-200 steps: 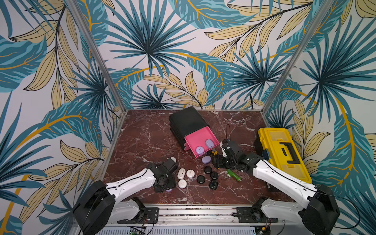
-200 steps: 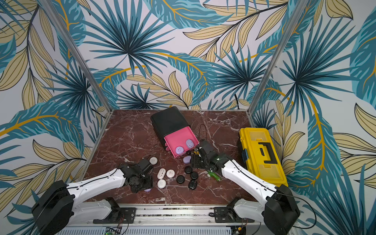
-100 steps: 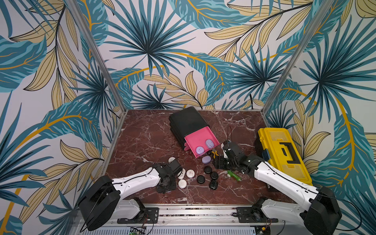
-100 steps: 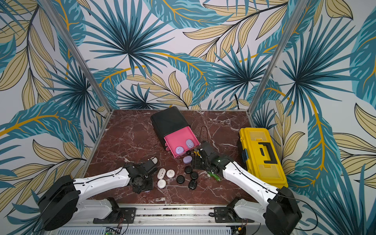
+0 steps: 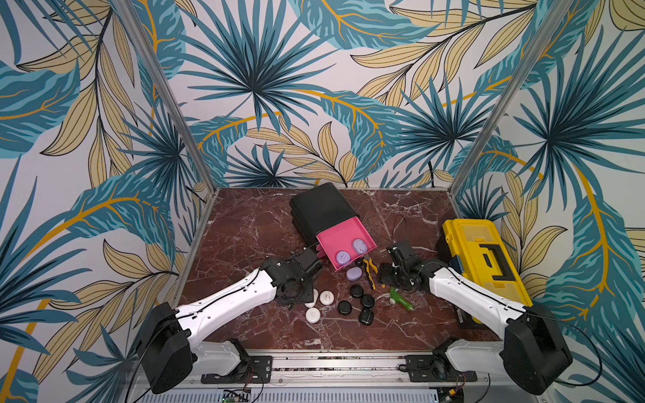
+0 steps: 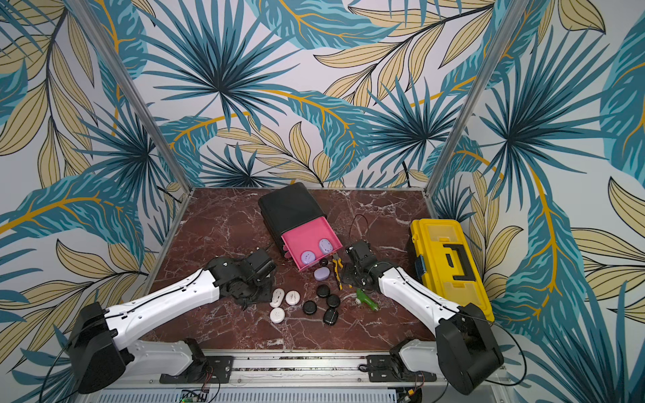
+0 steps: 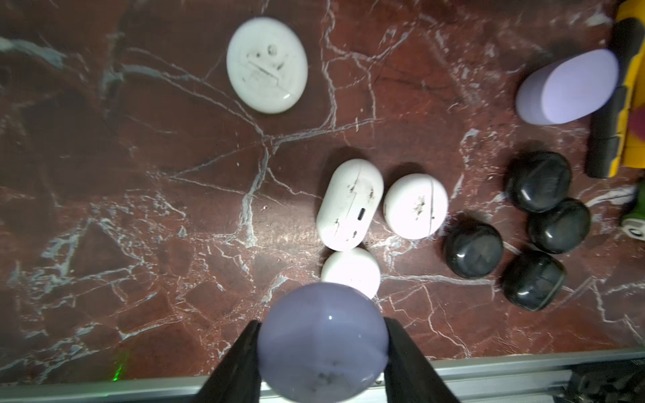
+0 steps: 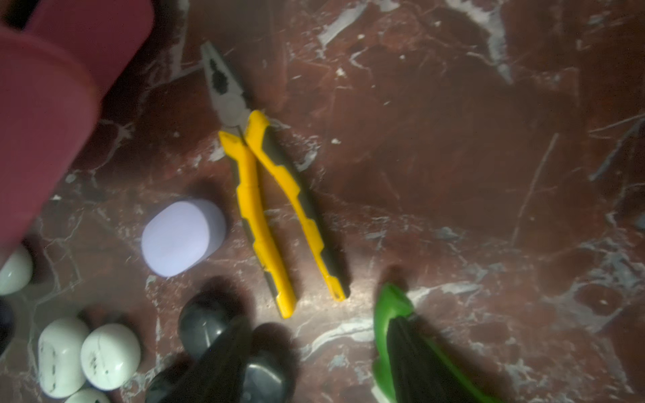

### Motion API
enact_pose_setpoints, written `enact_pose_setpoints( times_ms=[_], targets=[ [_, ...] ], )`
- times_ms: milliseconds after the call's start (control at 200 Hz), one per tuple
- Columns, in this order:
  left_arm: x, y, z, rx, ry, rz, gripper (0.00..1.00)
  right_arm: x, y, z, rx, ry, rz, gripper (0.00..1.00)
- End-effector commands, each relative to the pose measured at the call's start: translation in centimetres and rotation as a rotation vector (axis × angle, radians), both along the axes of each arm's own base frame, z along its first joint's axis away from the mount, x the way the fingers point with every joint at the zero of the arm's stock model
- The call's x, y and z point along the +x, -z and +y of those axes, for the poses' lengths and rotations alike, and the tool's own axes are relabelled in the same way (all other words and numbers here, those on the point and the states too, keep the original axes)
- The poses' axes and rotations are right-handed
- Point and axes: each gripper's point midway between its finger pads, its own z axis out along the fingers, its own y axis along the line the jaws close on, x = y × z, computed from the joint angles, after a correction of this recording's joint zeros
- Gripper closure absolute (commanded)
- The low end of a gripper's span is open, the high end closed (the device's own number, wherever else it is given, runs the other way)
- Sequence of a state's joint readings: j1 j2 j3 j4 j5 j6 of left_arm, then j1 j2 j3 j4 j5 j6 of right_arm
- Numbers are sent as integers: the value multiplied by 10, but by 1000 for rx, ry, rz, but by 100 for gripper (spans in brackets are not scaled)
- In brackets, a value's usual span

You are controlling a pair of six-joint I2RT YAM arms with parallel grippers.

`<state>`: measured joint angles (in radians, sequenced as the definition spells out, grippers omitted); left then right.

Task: Put the bluetooth earphones in the drawer according to color
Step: Pick up the Bluetooth earphone from the center of the board, then place the bluetooth earphone in the drawer.

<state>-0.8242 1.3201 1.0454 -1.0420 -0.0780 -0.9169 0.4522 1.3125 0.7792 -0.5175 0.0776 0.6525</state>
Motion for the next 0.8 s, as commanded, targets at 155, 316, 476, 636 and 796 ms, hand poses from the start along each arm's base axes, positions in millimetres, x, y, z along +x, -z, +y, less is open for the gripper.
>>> enact_pose_setpoints(
  times_ms=[155, 316, 476, 636, 796],
  targets=[
    [46, -68, -28, 20, 117, -157, 55, 16, 12, -6, -26, -42, 31, 36],
    [78, -98, -59, -44, 163, -237, 55, 24, 24, -2, -22, -65, 59, 39],
    [108, -118, -92, -91, 199, -308, 56, 34, 30, 3, -11, -68, 60, 39],
    [138, -115, -112, -89, 208, -333, 56, 35, 47, -13, -78, 1, 130, 42],
    [159, -98, -120, -71, 209, -304, 56, 32, 56, -36, -163, 90, 173, 42]
  ],
)
